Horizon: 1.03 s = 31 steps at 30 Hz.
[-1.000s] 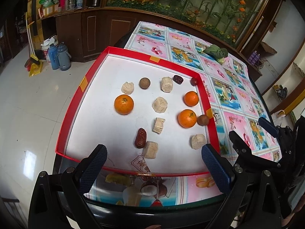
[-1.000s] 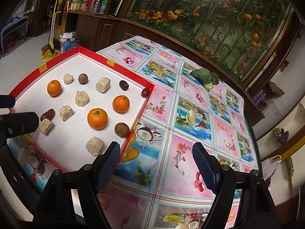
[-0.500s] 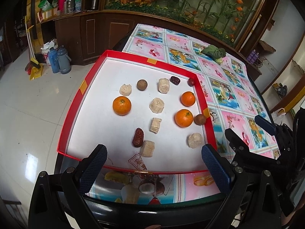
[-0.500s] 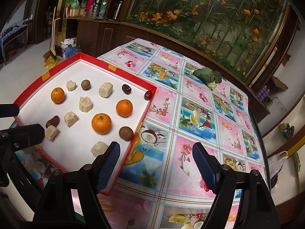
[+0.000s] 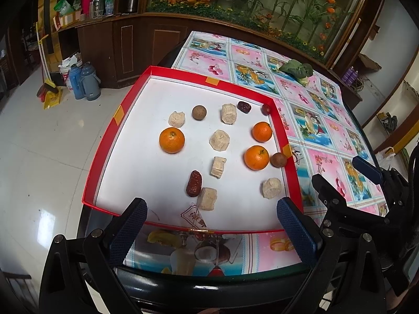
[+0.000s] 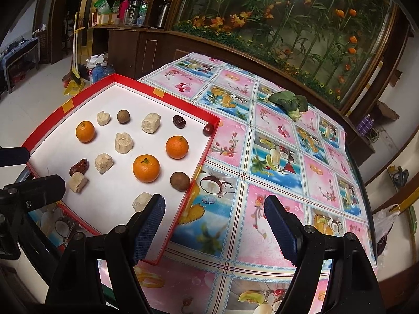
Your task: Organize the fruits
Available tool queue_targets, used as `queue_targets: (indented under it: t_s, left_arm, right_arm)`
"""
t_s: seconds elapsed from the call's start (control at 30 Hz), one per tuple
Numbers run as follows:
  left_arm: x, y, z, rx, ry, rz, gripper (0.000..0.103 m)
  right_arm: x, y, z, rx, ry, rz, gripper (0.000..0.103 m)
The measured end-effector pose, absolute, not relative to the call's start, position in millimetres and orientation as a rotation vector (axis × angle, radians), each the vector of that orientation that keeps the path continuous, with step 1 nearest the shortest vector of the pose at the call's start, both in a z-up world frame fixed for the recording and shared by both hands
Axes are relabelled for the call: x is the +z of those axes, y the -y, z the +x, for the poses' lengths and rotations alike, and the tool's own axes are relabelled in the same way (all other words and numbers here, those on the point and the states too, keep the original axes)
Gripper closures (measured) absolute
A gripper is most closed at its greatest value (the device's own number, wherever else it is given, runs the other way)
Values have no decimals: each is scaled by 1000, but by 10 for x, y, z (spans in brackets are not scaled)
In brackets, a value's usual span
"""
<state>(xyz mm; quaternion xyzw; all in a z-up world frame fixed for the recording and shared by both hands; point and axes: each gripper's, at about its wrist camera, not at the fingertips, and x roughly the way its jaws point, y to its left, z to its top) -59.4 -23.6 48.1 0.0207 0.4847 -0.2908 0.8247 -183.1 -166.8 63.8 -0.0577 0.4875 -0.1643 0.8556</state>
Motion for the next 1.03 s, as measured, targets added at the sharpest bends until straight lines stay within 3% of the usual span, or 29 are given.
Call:
queue_targets:
  t_s: [1.03]
  left_arm:
    - [370, 286, -556, -628, -1048, 75, 2]
  right_arm:
    - [598, 1668, -1810, -352, -1028, -128, 23]
